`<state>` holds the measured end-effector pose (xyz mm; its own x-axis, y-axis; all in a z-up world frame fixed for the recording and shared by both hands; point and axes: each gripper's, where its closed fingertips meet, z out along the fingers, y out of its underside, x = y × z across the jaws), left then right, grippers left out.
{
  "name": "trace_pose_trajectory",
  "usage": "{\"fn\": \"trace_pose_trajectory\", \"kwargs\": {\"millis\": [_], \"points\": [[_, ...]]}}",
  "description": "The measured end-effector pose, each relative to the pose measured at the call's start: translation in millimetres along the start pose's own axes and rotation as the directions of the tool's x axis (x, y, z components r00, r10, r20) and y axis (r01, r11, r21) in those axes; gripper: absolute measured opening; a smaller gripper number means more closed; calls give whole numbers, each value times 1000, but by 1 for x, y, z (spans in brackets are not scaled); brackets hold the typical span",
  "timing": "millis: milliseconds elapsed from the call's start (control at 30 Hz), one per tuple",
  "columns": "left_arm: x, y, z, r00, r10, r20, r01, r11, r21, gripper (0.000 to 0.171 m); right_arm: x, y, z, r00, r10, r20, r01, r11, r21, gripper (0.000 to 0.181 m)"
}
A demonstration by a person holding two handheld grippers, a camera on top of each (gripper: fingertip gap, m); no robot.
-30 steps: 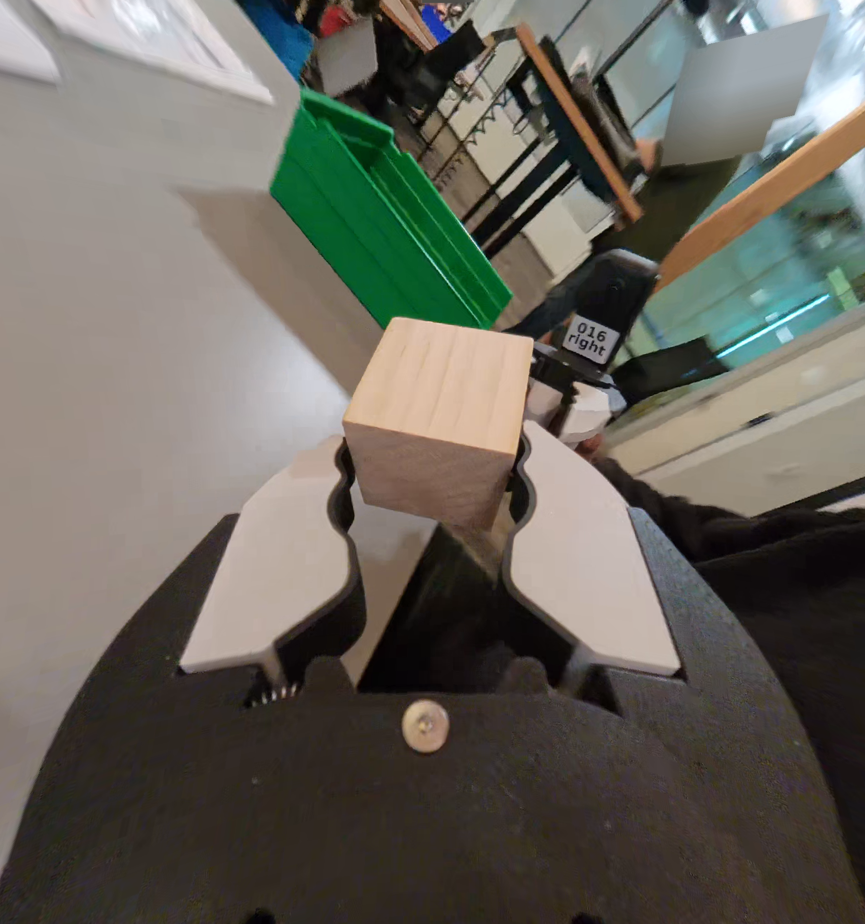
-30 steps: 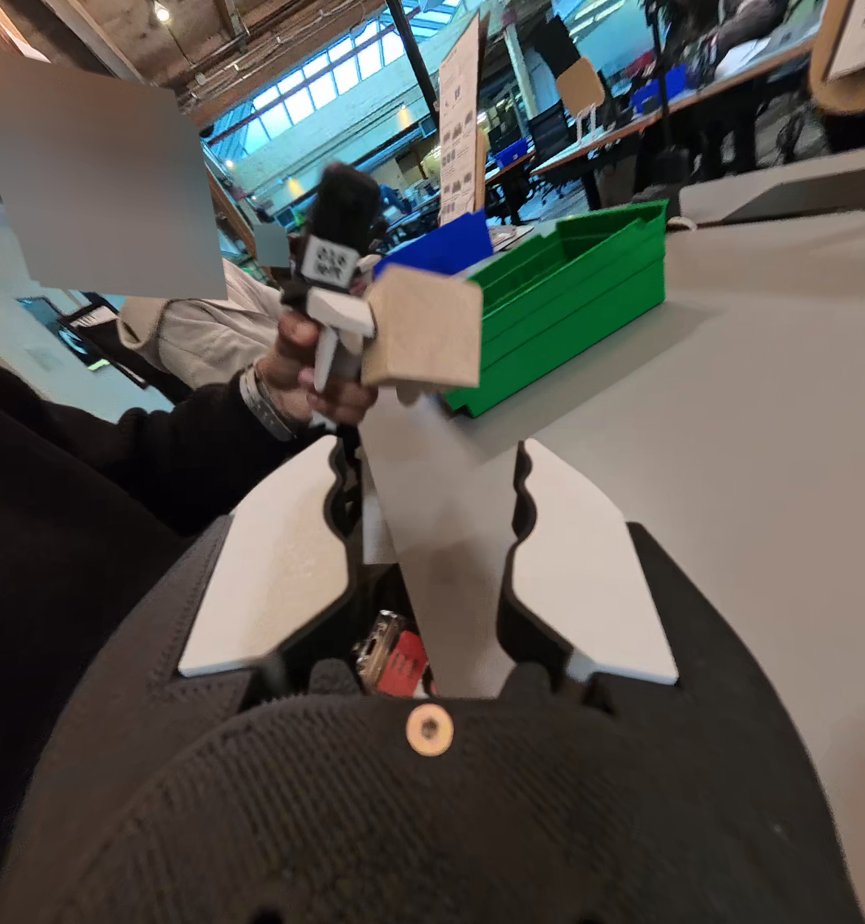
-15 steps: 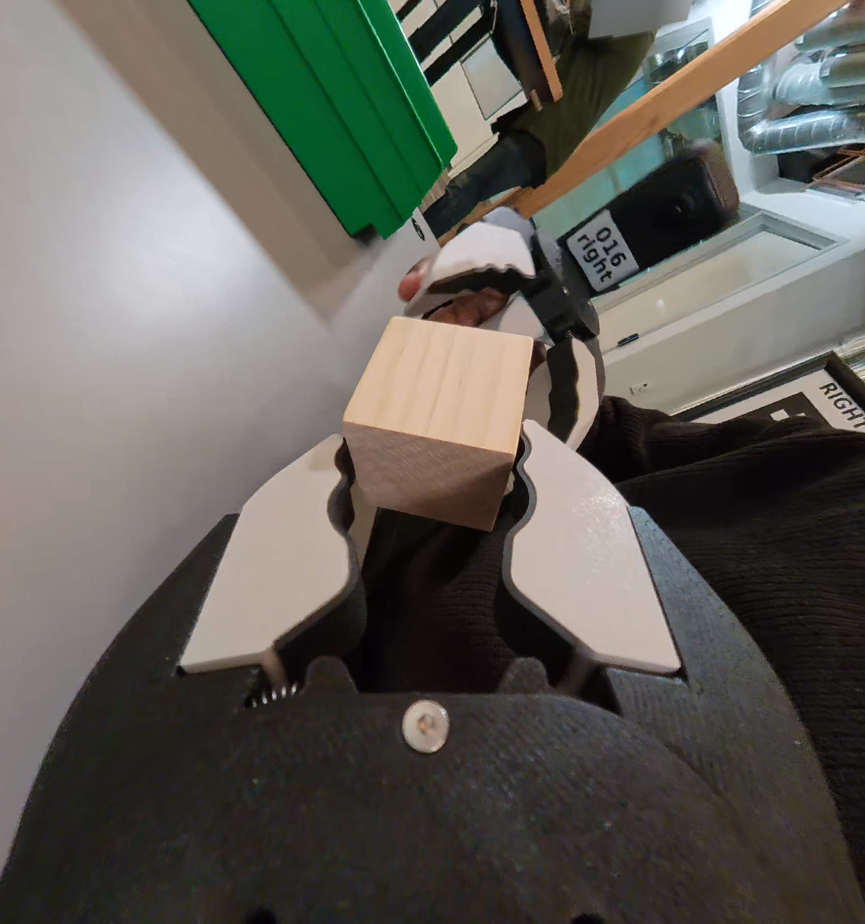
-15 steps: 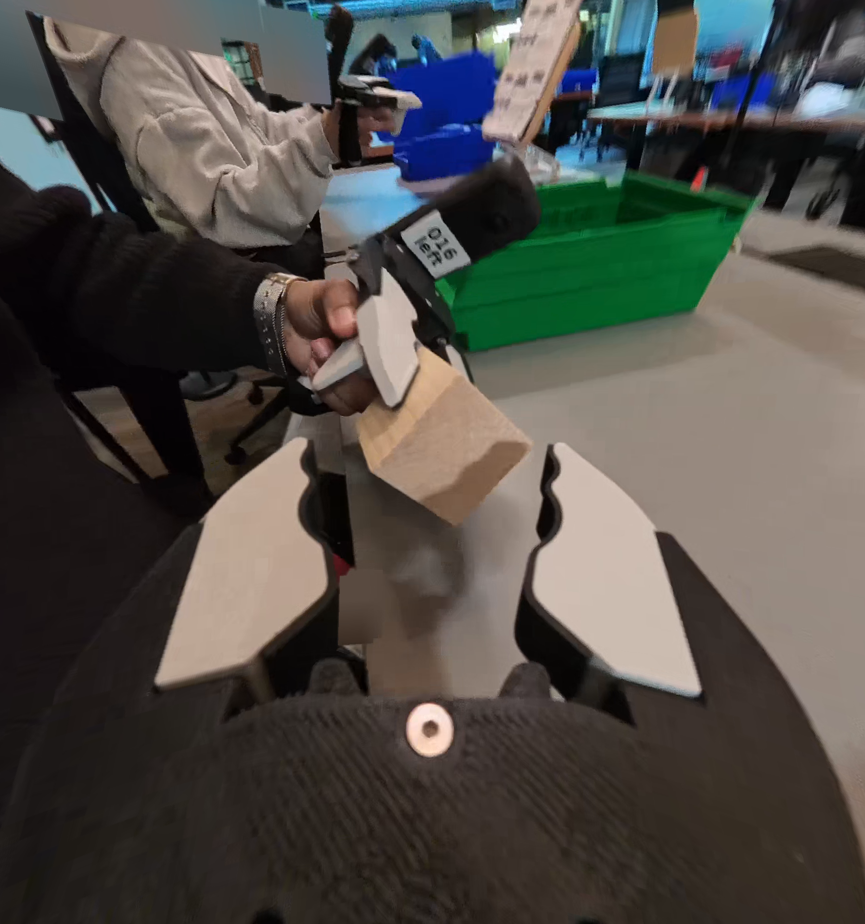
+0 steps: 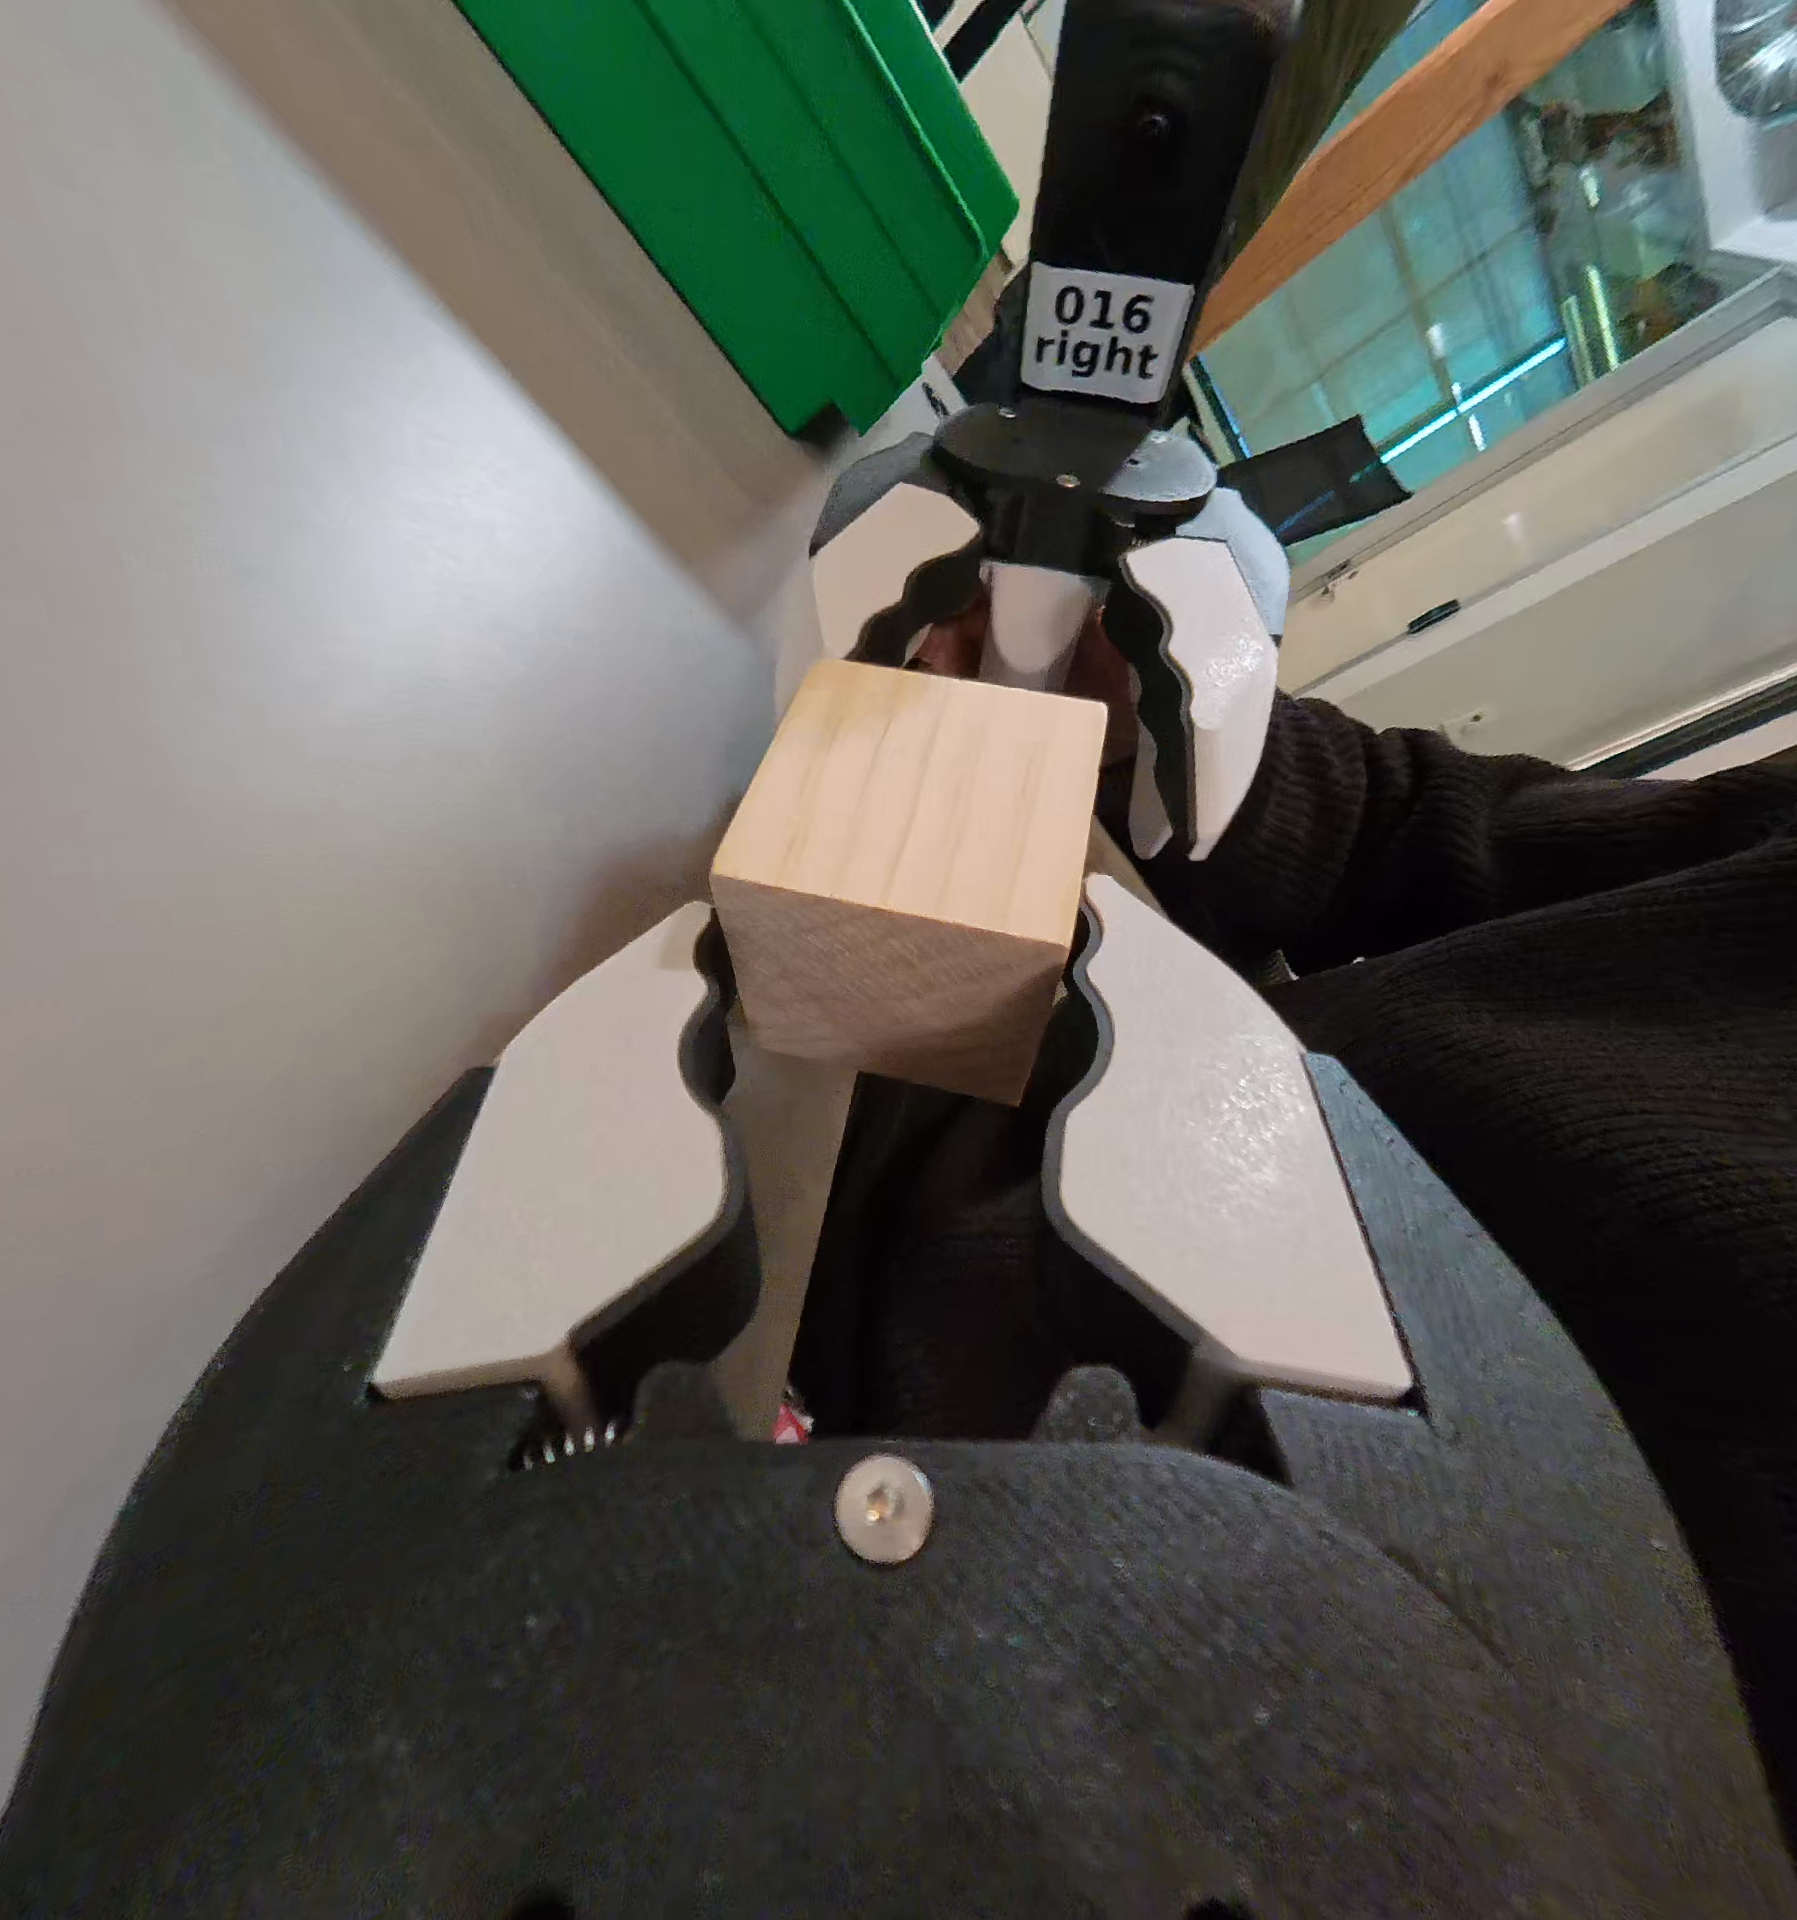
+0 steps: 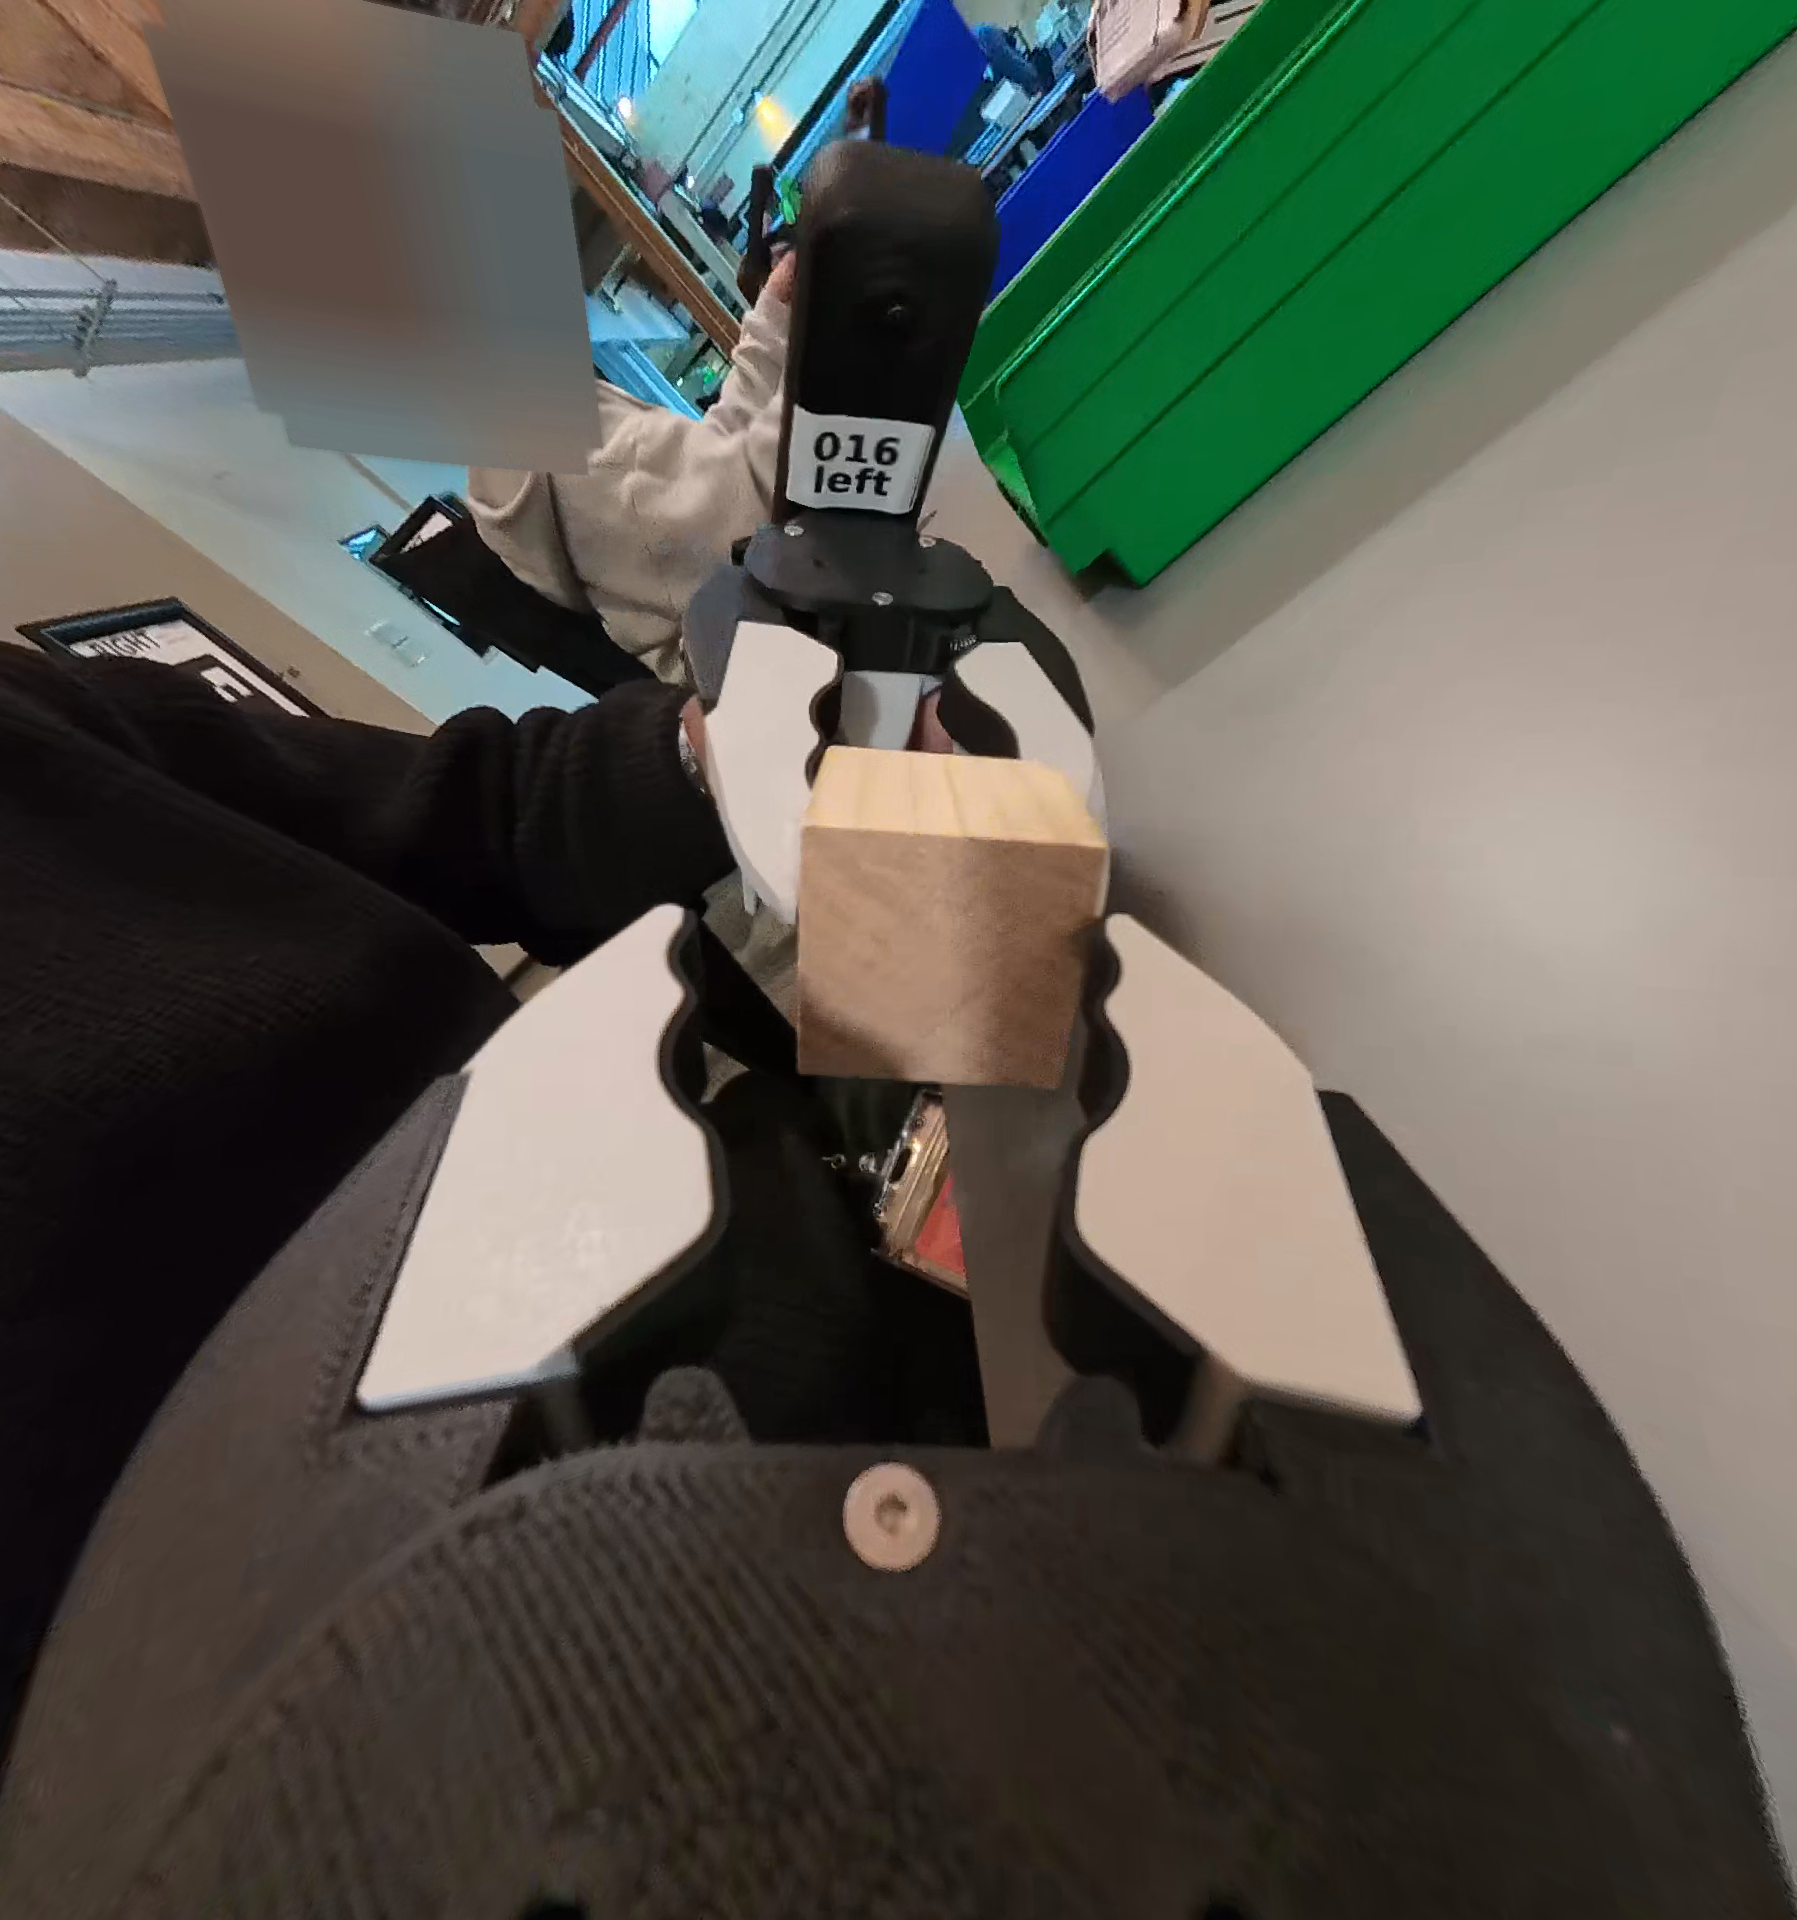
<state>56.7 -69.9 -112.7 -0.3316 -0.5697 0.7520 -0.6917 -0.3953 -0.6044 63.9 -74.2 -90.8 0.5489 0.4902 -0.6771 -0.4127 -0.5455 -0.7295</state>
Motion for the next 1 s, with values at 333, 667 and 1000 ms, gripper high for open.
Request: {"fn": "trace_pose_trajectory", "kwargs": {"millis": [333,667,1000], "points": [[6,0,3,999,14,-31,-14,1000,12,63,3,9,5,999,-7,-32,5,998,-56,58],[7,0,3,999,36,-29,-35,999,16,63,2,6,3,999,47,-3,-47,998,-33,56],[10,-3,4,998,43,-46,-41,999,34,62,1,2,-1,998,59,8,-59,998,-26,56]]}}
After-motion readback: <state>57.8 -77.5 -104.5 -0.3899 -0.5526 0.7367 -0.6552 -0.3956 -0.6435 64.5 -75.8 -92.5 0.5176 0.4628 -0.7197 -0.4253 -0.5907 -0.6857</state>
